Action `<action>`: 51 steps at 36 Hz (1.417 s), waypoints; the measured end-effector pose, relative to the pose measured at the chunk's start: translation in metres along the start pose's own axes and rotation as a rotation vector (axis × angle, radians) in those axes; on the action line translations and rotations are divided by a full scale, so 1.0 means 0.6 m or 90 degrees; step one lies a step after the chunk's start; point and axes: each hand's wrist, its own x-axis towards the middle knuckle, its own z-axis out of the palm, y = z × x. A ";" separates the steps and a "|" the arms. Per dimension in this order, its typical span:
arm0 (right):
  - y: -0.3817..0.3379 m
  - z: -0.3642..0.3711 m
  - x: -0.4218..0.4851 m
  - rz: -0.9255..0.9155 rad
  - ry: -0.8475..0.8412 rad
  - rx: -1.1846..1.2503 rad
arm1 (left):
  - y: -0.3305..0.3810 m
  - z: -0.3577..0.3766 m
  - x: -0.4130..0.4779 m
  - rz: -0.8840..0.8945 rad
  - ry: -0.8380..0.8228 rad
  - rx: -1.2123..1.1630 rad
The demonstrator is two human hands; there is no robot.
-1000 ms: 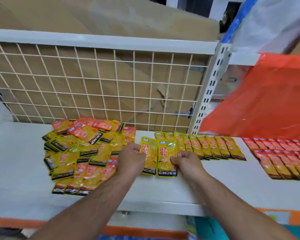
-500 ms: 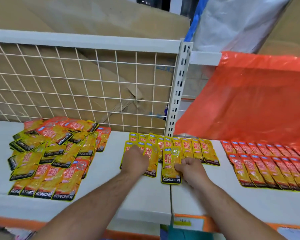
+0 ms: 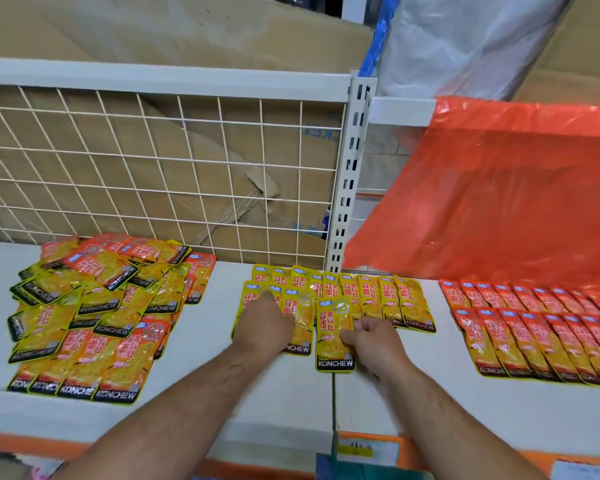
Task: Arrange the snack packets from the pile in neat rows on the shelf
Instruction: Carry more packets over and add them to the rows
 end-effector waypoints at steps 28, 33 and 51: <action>-0.059 0.058 -0.020 -0.049 0.116 -0.291 | -0.052 -0.041 -0.039 0.091 0.060 0.078; -0.061 0.061 -0.021 -0.063 0.107 -0.353 | -0.061 -0.044 -0.042 0.090 0.060 0.090; -0.078 0.139 -0.044 -0.384 0.096 -0.428 | -0.128 -0.087 -0.068 0.099 0.116 0.132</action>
